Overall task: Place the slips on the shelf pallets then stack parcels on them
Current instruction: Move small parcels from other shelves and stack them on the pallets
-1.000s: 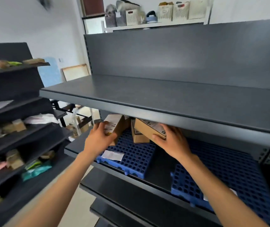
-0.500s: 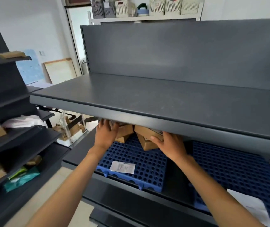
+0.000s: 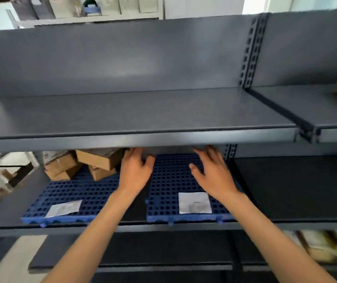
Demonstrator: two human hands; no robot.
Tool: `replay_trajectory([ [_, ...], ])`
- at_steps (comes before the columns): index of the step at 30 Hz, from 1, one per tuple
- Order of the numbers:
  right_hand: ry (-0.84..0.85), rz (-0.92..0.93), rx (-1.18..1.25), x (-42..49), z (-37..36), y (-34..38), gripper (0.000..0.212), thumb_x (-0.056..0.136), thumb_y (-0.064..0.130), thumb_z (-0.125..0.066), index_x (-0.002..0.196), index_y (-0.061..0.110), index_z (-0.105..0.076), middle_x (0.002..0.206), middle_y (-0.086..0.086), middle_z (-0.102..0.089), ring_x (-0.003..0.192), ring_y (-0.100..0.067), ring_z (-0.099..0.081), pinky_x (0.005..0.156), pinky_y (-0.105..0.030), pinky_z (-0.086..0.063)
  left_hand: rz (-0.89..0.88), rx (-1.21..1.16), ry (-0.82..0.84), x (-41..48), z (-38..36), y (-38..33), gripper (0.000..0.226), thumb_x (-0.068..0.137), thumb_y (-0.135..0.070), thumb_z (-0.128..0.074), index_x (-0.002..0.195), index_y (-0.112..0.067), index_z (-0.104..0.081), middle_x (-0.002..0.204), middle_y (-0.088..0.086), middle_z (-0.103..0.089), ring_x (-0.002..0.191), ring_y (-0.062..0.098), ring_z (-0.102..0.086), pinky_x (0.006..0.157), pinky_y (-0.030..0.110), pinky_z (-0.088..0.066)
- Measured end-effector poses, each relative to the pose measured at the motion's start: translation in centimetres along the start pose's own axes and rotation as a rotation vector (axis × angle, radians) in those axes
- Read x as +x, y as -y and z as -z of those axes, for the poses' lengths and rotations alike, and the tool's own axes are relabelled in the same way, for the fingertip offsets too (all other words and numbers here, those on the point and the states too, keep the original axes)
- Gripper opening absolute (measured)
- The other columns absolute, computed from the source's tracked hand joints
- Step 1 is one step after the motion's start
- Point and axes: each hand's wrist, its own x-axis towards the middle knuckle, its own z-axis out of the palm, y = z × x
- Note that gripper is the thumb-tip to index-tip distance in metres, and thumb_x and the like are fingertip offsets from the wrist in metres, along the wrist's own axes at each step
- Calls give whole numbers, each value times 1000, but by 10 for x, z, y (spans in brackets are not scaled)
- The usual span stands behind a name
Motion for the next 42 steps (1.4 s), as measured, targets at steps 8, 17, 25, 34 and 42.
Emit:
replay_trajectory([
  [8,-104,-356,-203,-144,143,-189,50,92,33,-57,138,17,-49,151,-16,-37,142,-33,-25,115,-43,-25,-202,-319,401,-71,-207,-194,21,97,-33,-54,117,-36,-58,112,-12,-56,106,15,-57,86,38,-48],
  [17,-213,-684,-329,-256,258,-347,50,94,35,-53,140,22,-43,153,-9,-33,143,-30,-24,114,-44,-29,-343,-475,685,-123,-375,-369,22,94,-25,-57,115,-30,-60,116,-16,-64,110,3,-58,94,34,-49],
  [25,-209,-744,-384,-262,331,-482,57,92,34,-55,143,25,-33,156,-10,-26,146,-30,-16,113,-49,-30,-375,-273,651,-109,-523,-489,45,92,-36,-59,135,-28,-48,142,0,-48,127,23,-45,95,41,-48],
  [34,-228,-810,-230,-242,379,-594,82,90,36,-57,153,22,-7,160,-13,-13,147,-34,-11,115,-49,-27,-209,312,739,-87,-632,-545,96,78,-78,-48,153,-30,-12,163,9,4,147,38,-7,106,62,-30],
  [42,36,-814,-269,-170,345,-673,94,85,70,-43,152,26,6,160,-14,16,144,-45,10,110,-64,-23,42,301,714,-96,-624,-520,86,76,-60,-63,149,-33,-27,147,12,-35,132,35,-36,100,44,-41],
])
